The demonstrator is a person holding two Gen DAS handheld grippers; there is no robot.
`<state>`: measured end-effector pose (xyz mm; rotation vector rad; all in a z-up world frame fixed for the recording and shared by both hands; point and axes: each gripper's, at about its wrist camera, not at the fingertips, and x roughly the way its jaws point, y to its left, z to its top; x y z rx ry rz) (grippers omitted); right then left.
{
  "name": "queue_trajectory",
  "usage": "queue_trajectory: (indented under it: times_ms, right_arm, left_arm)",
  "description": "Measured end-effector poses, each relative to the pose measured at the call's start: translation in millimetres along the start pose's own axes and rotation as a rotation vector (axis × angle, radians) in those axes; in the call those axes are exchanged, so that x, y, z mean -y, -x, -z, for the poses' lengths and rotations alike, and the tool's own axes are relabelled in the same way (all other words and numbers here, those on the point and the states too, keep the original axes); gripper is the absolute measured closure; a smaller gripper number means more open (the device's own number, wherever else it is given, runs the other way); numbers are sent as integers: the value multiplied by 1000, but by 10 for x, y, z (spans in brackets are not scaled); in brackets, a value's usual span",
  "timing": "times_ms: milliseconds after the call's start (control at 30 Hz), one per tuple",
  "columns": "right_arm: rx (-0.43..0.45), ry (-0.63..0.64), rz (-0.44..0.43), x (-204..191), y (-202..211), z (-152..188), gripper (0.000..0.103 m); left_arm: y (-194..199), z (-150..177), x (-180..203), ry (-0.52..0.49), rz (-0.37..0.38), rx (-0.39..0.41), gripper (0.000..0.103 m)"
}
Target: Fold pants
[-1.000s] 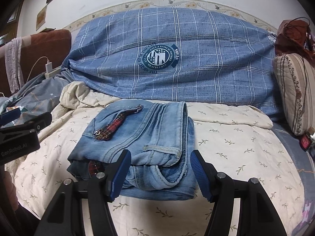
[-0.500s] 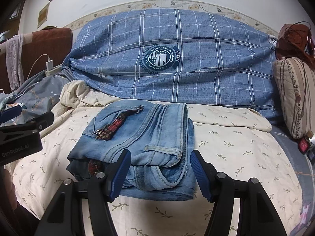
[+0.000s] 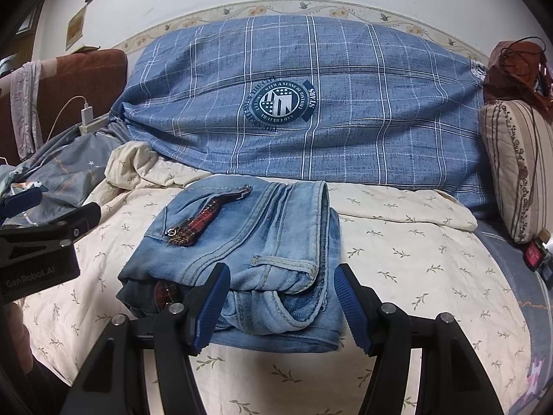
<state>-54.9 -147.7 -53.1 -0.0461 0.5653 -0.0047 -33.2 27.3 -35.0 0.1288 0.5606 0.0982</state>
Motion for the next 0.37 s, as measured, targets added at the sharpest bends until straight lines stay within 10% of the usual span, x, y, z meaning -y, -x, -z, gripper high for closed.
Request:
queue_trajectory:
  times_ms: [367]
  right_arm:
    - [-5, -15, 1, 81, -2, 2, 37]
  left_arm:
    - [11, 11, 141, -10, 67, 1, 1]
